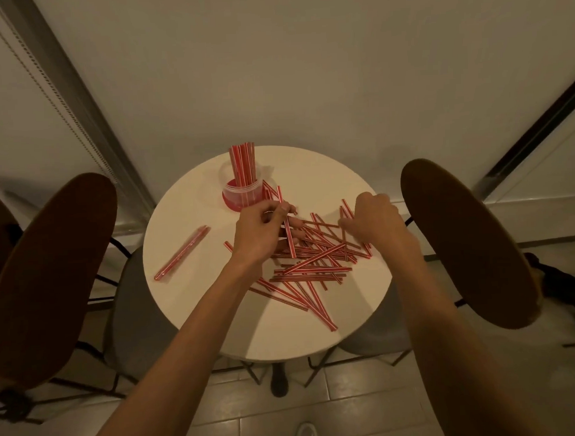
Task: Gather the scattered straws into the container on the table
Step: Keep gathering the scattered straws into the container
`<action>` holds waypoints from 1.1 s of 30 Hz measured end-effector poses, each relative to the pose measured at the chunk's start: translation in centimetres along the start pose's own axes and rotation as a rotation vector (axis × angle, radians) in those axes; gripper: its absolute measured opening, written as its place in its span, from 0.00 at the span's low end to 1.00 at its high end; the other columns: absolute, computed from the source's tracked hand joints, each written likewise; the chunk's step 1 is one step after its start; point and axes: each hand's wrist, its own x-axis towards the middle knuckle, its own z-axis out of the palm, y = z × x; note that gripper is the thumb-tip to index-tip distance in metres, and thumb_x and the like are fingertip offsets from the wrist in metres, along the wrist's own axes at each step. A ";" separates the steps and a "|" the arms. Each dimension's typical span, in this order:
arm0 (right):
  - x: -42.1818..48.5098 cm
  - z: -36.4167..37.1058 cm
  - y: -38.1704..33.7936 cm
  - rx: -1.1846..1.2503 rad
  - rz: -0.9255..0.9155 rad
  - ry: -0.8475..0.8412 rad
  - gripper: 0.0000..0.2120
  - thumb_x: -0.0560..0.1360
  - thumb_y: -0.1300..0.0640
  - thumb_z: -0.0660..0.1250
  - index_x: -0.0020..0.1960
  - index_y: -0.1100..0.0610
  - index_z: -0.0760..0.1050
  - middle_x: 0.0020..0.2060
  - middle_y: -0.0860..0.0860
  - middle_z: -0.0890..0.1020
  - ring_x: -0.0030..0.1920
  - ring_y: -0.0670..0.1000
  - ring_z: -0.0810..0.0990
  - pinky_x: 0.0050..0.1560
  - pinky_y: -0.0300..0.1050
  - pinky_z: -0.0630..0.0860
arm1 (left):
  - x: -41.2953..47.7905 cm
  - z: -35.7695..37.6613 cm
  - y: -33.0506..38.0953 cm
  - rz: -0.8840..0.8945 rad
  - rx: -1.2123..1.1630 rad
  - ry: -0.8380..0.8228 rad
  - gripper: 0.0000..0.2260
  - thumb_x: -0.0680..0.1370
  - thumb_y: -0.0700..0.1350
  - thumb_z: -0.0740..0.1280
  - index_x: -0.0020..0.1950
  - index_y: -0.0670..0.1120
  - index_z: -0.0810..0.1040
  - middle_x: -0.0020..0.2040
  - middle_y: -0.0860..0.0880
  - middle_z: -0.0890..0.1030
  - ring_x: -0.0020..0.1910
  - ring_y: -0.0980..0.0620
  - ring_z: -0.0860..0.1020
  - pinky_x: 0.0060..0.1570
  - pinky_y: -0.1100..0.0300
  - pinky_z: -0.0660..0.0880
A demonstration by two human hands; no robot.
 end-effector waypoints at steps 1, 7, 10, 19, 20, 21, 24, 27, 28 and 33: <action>0.0 0.1 -0.1 -0.007 -0.003 0.003 0.21 0.81 0.45 0.73 0.63 0.61 0.75 0.55 0.58 0.76 0.49 0.58 0.78 0.47 0.50 0.74 | 0.3 0.3 -0.1 -0.001 -0.003 -0.005 0.10 0.88 0.45 0.65 0.59 0.42 0.84 0.46 0.43 0.90 0.43 0.43 0.90 0.43 0.51 0.87; 0.8 0.3 -0.9 -0.043 -0.018 0.069 0.10 0.83 0.60 0.68 0.63 0.61 0.75 0.54 0.58 0.75 0.56 0.62 0.81 0.47 0.51 0.72 | 1.5 1.6 -0.3 0.001 0.008 -0.034 0.09 0.88 0.44 0.65 0.59 0.42 0.84 0.45 0.43 0.89 0.44 0.44 0.90 0.45 0.51 0.87; 1.5 0.2 -1.5 -0.014 -0.025 0.019 0.10 0.82 0.56 0.70 0.59 0.58 0.73 0.53 0.57 0.75 0.53 0.60 0.80 0.46 0.51 0.73 | 2.0 1.8 -0.3 -0.008 0.010 -0.040 0.09 0.88 0.44 0.65 0.60 0.42 0.84 0.46 0.43 0.89 0.44 0.44 0.90 0.46 0.51 0.88; 2.6 1.6 -2.7 -0.014 -0.102 0.056 0.10 0.83 0.49 0.70 0.52 0.55 0.72 0.47 0.54 0.78 0.42 0.53 0.79 0.37 0.46 0.71 | 2.9 1.8 -0.4 -0.006 0.037 -0.031 0.09 0.88 0.44 0.65 0.60 0.43 0.84 0.46 0.45 0.90 0.45 0.46 0.90 0.48 0.52 0.88; 2.8 1.7 -2.8 -0.002 -0.107 0.068 0.10 0.83 0.50 0.70 0.51 0.56 0.75 0.46 0.54 0.79 0.40 0.53 0.80 0.35 0.45 0.69 | 3.0 1.8 -0.4 -0.011 0.037 -0.026 0.09 0.88 0.44 0.65 0.60 0.43 0.84 0.46 0.45 0.90 0.45 0.46 0.90 0.48 0.51 0.88; 3.0 1.9 -2.8 0.012 -0.114 0.078 0.09 0.83 0.51 0.70 0.51 0.57 0.77 0.44 0.53 0.81 0.38 0.52 0.80 0.34 0.44 0.70 | 3.1 1.7 -0.5 -0.018 0.032 -0.023 0.09 0.88 0.43 0.65 0.60 0.43 0.84 0.46 0.44 0.90 0.45 0.45 0.90 0.48 0.51 0.88; 3.4 2.0 -2.7 0.073 -0.117 0.090 0.08 0.81 0.51 0.71 0.52 0.55 0.84 0.44 0.53 0.84 0.39 0.53 0.83 0.40 0.48 0.82 | 3.0 1.6 -0.5 -0.033 0.020 -0.020 0.09 0.88 0.44 0.65 0.60 0.43 0.84 0.47 0.44 0.89 0.45 0.45 0.90 0.49 0.50 0.88; 3.5 1.0 -2.7 0.264 -0.129 0.087 0.06 0.81 0.53 0.73 0.53 0.54 0.86 0.46 0.50 0.87 0.42 0.50 0.85 0.46 0.50 0.85 | 3.0 1.6 -0.4 -0.039 0.001 -0.014 0.09 0.88 0.44 0.65 0.59 0.43 0.85 0.47 0.44 0.90 0.45 0.45 0.90 0.46 0.54 0.87; 3.5 0.5 -2.8 0.369 -0.139 0.075 0.06 0.81 0.53 0.74 0.54 0.54 0.87 0.46 0.49 0.87 0.43 0.49 0.85 0.47 0.50 0.85 | 3.1 1.6 -0.3 -0.038 -0.003 -0.012 0.09 0.88 0.44 0.65 0.60 0.43 0.85 0.47 0.45 0.90 0.45 0.46 0.90 0.46 0.54 0.87; 2.6 -0.8 -4.4 0.805 -0.176 -0.038 0.05 0.80 0.56 0.75 0.53 0.55 0.87 0.43 0.49 0.89 0.41 0.49 0.90 0.44 0.49 0.88 | 3.4 1.4 0.2 -0.018 0.006 0.023 0.09 0.87 0.45 0.67 0.60 0.45 0.86 0.48 0.48 0.90 0.45 0.49 0.90 0.45 0.56 0.87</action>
